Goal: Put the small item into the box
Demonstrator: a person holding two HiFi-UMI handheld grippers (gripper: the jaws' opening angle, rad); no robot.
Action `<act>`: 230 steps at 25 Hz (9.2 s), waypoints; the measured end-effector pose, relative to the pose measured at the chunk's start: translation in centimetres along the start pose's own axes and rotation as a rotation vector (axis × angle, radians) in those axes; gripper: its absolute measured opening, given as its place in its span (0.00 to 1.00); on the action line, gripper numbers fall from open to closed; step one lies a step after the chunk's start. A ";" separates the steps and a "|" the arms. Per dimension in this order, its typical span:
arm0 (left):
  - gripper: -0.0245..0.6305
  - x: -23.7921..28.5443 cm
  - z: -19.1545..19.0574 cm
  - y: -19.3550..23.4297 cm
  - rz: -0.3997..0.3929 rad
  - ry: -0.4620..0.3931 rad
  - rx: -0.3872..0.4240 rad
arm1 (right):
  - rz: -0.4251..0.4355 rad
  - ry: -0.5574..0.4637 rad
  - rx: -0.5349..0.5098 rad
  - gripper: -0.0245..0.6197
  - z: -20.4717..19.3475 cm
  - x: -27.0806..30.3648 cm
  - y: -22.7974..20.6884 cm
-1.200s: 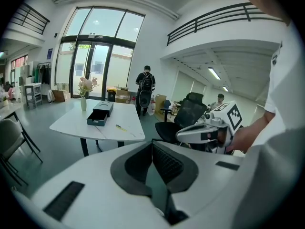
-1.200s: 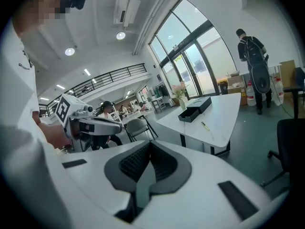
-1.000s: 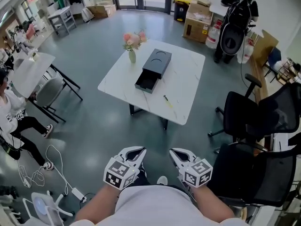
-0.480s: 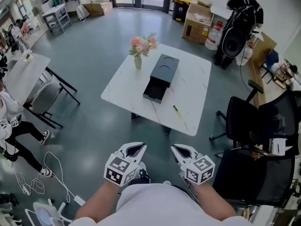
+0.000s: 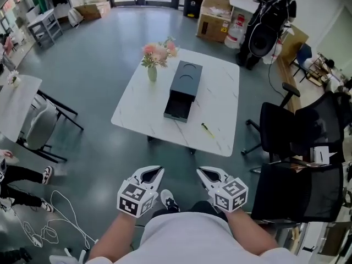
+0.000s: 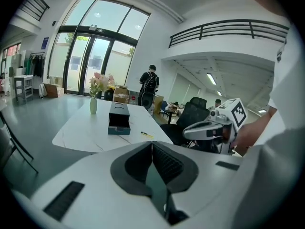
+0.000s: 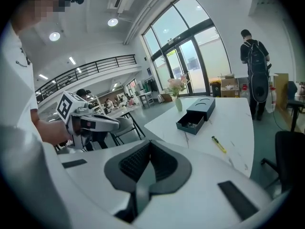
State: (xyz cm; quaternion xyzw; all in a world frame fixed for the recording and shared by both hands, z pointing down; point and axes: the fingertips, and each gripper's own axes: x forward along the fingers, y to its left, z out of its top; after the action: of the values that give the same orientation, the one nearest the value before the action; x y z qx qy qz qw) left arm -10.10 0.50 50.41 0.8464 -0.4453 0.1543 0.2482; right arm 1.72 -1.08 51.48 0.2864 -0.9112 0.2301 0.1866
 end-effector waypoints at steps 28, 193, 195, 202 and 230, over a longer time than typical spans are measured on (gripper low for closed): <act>0.06 9.7 4.0 7.9 0.004 0.129 0.035 | -0.154 0.149 -0.017 0.06 0.9 8.4 -16.3; 0.06 19.2 15.1 12.9 -0.031 0.050 0.095 | -0.017 -0.029 -0.085 0.06 13.7 13.0 -20.0; 0.06 18.2 14.6 12.7 -0.015 0.058 0.090 | -0.017 -0.033 -0.085 0.06 13.7 12.4 -19.7; 0.06 16.1 15.3 13.6 -0.061 0.038 0.009 | -0.025 -0.044 -0.079 0.06 13.9 12.3 -17.0; 0.06 4.7 9.1 18.4 -0.356 0.148 0.220 | -0.362 -0.139 0.149 0.06 9.7 15.7 -1.0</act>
State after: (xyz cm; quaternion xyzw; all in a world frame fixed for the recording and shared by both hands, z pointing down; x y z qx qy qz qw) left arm -22.38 -16.59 50.32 0.9200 -0.2497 0.2175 0.2097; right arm -11.68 -13.76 51.25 0.4736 -0.8360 0.2391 0.1400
